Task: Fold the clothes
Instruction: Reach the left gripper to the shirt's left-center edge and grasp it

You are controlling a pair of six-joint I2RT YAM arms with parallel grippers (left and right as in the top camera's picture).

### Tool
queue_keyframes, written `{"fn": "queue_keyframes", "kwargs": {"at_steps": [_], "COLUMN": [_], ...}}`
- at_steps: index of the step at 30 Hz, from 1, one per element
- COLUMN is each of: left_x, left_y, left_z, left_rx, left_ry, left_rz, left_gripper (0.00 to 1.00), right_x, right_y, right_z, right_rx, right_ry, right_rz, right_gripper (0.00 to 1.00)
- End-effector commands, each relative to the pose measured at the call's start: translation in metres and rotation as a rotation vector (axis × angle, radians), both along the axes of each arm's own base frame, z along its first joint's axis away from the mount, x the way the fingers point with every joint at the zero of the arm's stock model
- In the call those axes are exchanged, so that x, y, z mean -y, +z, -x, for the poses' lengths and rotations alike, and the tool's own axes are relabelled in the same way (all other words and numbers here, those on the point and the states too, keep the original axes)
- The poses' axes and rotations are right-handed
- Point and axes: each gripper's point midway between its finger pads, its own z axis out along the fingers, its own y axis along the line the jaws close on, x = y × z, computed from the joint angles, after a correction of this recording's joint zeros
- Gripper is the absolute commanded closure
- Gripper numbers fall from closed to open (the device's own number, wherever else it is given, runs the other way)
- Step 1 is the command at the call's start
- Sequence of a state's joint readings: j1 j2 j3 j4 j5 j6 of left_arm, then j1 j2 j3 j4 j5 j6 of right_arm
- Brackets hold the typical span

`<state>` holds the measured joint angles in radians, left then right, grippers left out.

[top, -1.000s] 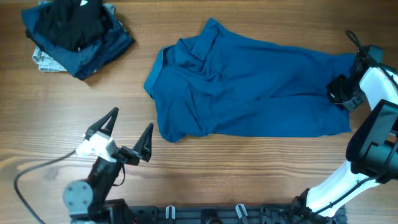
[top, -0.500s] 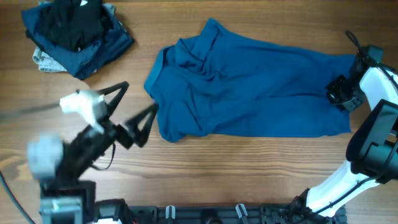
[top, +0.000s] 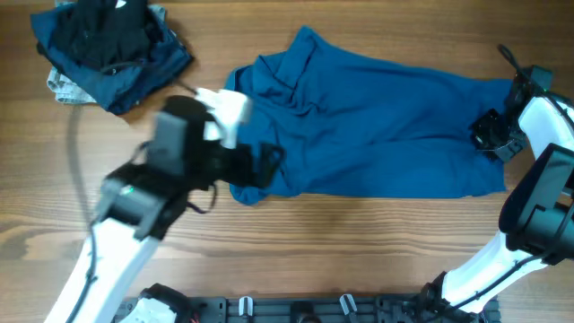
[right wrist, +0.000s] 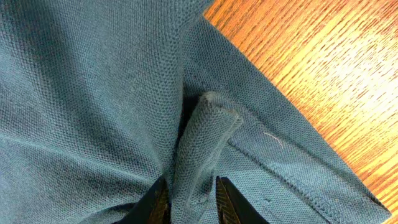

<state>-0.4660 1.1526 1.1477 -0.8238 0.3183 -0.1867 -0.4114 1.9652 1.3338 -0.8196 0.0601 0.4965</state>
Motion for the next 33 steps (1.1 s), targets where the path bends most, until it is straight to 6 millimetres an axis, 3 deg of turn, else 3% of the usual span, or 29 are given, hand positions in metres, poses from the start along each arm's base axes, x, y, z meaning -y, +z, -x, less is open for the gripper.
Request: {"fn": "queue_keyframes", "kwargs": {"at_steps": [1, 4, 5, 8, 14, 19, 24, 30, 33], "left_x": [0.030, 0.034, 0.030, 0.028, 0.022, 0.036, 0.046, 0.045, 0.043], "left_y": [-0.031, -0.079, -0.106, -0.139, -0.176, -0.190, -0.206, -0.216, -0.216], "left_z": [0.009, 0.005, 0.004, 0.003, 0.005, 0.009, 0.015, 0.005, 0.003], "left_rx": [-0.090, -0.310, -0.421, -0.541, -0.710, -0.770, -0.814, -0.814, -0.811], "left_ry": [-0.087, 0.092, 0.187, 0.293, 0.562, 0.625, 0.674, 0.689, 0.690], "left_rz": [-0.065, -0.113, -0.157, -0.201, -0.223, -0.206, -0.210, -0.201, -0.196], "left_gripper": [0.00, 0.00, 0.00, 0.00, 0.07, 0.02, 0.13, 0.59, 0.96], "right_x": [-0.001, -0.001, -0.001, -0.001, -0.001, 0.000, 0.000, -0.001, -0.001], "right_y": [0.007, 0.007, 0.007, 0.007, 0.007, 0.007, 0.007, 0.007, 0.008], "right_z": [0.000, 0.001, 0.001, 0.001, 0.000, 0.000, 0.000, 0.001, 0.001], "right_rx": [0.013, 0.012, 0.012, 0.011, 0.011, 0.014, 0.013, 0.008, 0.008], "right_ry": [0.000, 0.003, 0.003, 0.013, 0.024, 0.024, 0.025, 0.025, 0.024], "right_rz": [0.001, 0.001, 0.001, 0.002, 0.003, 0.004, 0.004, 0.002, 0.001], "right_gripper": [0.75, 0.75, 0.75, 0.75, 0.75, 0.75, 0.75, 0.75, 0.76]}}
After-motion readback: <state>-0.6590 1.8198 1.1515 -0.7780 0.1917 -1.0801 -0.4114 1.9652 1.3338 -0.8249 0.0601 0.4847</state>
